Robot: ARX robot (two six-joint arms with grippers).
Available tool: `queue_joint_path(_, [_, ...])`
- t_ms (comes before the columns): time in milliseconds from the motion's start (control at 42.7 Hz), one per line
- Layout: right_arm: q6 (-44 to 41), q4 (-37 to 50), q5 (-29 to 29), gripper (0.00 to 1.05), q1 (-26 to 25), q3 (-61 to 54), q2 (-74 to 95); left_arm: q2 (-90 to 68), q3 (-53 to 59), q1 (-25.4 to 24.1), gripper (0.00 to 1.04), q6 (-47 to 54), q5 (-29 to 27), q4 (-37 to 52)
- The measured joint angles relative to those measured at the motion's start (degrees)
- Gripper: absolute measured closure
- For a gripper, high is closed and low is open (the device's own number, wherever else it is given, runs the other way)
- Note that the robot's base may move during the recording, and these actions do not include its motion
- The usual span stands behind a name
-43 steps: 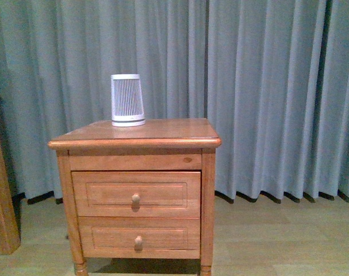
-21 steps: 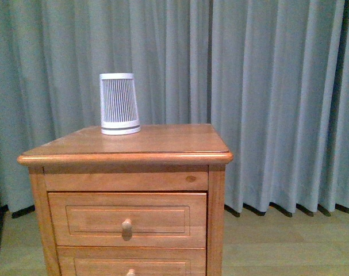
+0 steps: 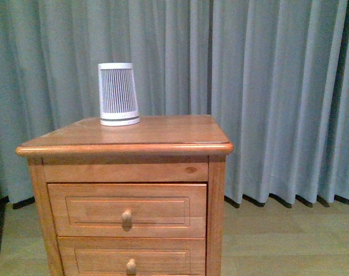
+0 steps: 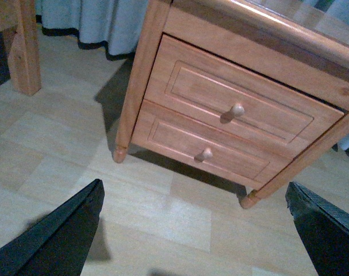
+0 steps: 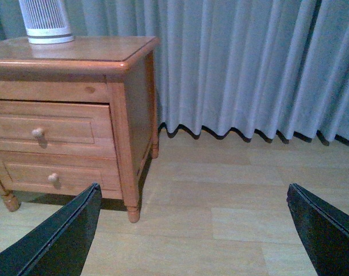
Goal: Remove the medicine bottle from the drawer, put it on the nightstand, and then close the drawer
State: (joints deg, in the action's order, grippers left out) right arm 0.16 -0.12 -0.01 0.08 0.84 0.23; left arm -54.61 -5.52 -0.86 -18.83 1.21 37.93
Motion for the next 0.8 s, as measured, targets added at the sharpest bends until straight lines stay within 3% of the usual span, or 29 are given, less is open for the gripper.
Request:
queue_joint_path(94, [0.0,0.0,0.0,0.07,0.0,0.0,0.0,-12.5,-4.9,1.6,0.07,0.9,-1.8,8.7])
queue_joint_path(234, [0.0,0.0,0.0,0.07,0.0,0.0,0.0,-25.7,-11.8,4.4,0.07,1.9,-3.7,14.0])
queue_joint_path(797, [0.0,0.0,0.0,0.07,0.0,0.0,0.0,-68.5,-45.7,14.2,0.07,9.4,-10.5,21.8])
